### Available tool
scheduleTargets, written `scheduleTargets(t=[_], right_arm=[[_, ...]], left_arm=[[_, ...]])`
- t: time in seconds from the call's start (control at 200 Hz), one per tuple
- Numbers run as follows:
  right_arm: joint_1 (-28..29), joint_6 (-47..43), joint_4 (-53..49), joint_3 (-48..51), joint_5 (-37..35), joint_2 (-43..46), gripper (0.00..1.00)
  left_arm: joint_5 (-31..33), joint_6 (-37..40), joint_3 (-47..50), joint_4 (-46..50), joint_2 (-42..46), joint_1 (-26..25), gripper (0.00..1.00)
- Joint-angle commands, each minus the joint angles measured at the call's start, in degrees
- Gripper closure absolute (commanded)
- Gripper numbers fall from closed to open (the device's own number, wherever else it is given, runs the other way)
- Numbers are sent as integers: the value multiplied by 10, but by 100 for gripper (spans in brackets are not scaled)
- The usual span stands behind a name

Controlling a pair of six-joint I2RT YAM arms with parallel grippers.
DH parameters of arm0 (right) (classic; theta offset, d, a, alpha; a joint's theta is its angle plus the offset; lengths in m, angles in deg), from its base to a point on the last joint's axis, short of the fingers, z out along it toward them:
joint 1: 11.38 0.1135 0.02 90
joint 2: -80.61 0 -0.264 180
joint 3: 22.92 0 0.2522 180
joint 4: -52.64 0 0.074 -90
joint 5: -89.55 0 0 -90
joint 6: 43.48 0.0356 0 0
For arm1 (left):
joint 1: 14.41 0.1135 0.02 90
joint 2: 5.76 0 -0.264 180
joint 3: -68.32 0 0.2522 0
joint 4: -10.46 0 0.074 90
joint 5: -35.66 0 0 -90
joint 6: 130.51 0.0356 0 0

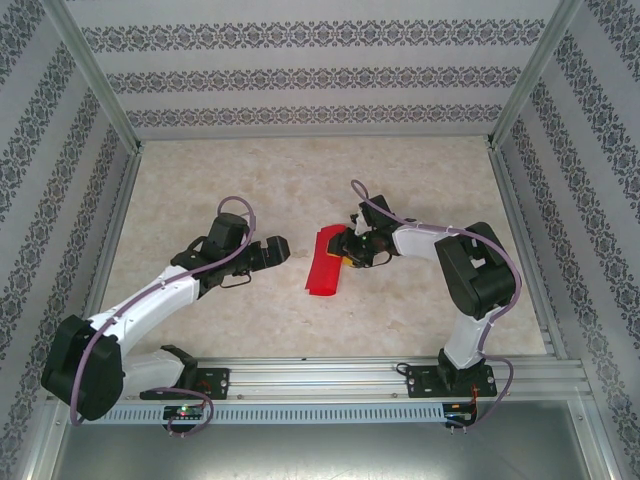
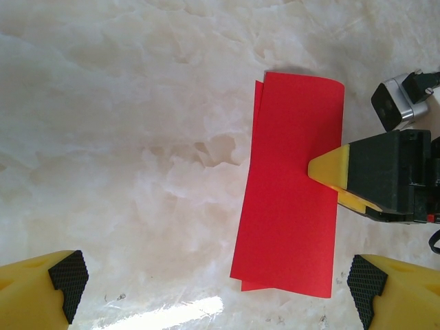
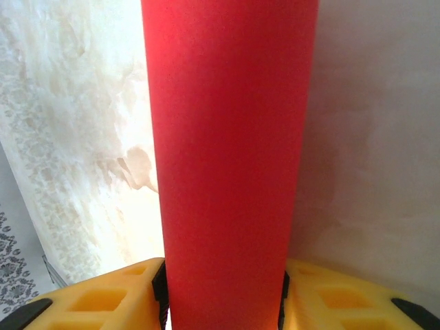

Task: Fold a paper plane with a square sheet of paper (pick it up from the middle)
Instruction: Fold the square sheet of paper in half at the center of the table.

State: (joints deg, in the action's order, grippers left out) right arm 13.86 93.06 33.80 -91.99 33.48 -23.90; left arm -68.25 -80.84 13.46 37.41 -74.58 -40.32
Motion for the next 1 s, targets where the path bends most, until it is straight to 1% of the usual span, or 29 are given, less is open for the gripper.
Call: scheduleTargets(t=[0.0,0.13,0.19,0.245,0.33,0.43,0.56,0.634,0.739,0.914,0.994], right_arm=[[23,24,26,-25,9,-17,54],[48,83,92,-38,4,-42,55],[55,91,99,-53,3,-53,55],[58,86,81,-65,-8,-59,56],[59,72,50,-69,-30,-53,56],[61,34,-7,-81,-50,-42,50],[61,-16,-83,-111,-45,-40,42],[64,-43,-137,-129,-64,-41,38],[66,-63,-181,-143,-92,-38,38],[72,-69,-217,-153,-126,-28,36],[76,-74,-237,-159,-153,-30,36]], left_arm=[[0,1,-19,-13,-1,-9,0],[2,6,-19,-4,6,-9,0],[2,10,-21,6,8,-9,0],[5,15,-25,18,9,-9,0],[7,22,-29,31,12,-9,0],[6,22,-27,33,13,-9,0],[-1,20,-25,26,9,-9,0],[-4,19,-26,25,8,-9,0],[-4,18,-23,23,8,-9,0],[-4,17,-22,25,10,-9,0],[-7,15,-21,24,10,-9,0]])
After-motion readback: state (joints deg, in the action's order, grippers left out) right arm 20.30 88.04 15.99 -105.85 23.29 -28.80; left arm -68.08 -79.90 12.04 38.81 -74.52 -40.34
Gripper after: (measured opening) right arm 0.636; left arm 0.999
